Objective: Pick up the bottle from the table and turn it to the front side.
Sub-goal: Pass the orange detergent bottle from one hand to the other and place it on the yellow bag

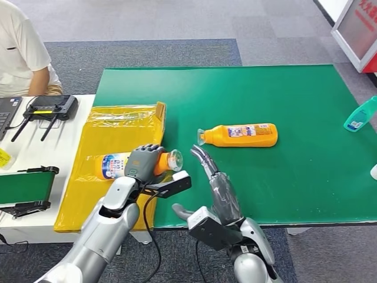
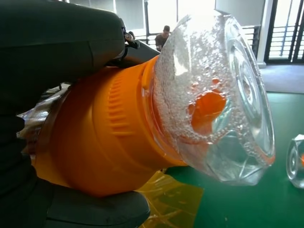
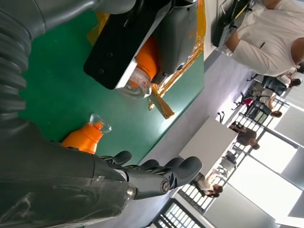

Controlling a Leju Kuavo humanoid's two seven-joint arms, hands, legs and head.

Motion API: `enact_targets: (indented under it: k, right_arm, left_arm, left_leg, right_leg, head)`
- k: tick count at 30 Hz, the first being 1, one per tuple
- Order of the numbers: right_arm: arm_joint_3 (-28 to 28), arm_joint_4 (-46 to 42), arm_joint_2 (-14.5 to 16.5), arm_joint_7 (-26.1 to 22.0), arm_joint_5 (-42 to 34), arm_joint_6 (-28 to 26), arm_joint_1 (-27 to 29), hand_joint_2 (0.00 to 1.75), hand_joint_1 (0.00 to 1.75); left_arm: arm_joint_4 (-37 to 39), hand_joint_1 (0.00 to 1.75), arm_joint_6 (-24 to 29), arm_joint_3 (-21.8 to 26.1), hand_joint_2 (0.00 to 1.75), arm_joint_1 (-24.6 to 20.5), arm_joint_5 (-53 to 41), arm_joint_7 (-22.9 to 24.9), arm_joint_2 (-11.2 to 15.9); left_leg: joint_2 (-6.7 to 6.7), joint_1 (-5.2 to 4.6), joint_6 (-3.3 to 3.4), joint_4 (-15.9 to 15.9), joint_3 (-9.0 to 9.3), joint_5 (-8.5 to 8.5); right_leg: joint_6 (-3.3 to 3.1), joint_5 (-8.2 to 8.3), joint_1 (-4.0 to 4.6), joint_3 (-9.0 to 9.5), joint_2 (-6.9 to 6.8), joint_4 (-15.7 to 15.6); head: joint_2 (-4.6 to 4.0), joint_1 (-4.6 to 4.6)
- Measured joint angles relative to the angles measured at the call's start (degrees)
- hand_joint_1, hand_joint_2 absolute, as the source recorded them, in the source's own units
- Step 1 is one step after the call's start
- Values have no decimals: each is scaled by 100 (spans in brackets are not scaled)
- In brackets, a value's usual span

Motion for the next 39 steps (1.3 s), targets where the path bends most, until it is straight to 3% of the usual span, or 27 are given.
enact_targets:
  k: [6,10,14,28,39]
  right_arm:
    - [19,-4,-117,2,72,-20,25,175,0]
    - [18,-4,-169,2,83,-23,29,175,0]
    - [19,-3,-223,23,188,-26,28,175,0]
    - [18,-4,-334,35,244,-85,50,175,0]
    - [19,-4,-399,35,246,-80,155,175,0]
  left_arm:
    - [338,175,67,1,175,-102,-8,67,-49]
    - [461,1,49,-2,175,-147,-133,227,-44]
    - [616,0,77,-10,175,-198,-233,439,3]
    - [801,0,95,241,175,-203,-175,456,95]
    - [677,0,126,625,175,-69,-109,145,163]
  left_leg:
    - [0,0,0,0,0,0]
    - [0,0,0,0,0,0]
    - [0,0,0,0,0,0]
    - [0,0,0,0,-1,0]
    - [0,0,0,0,-1,0]
  right_leg:
    - [0,0,0,0,1,0]
    - [0,0,0,0,1,0]
    - [0,0,0,1,1,0]
    - [0,0,0,1,1,0]
    - [0,0,0,1,1,0]
  head:
    - [0,0]
    - [0,1]
    - [0,1]
    - [0,0]
    - [0,0]
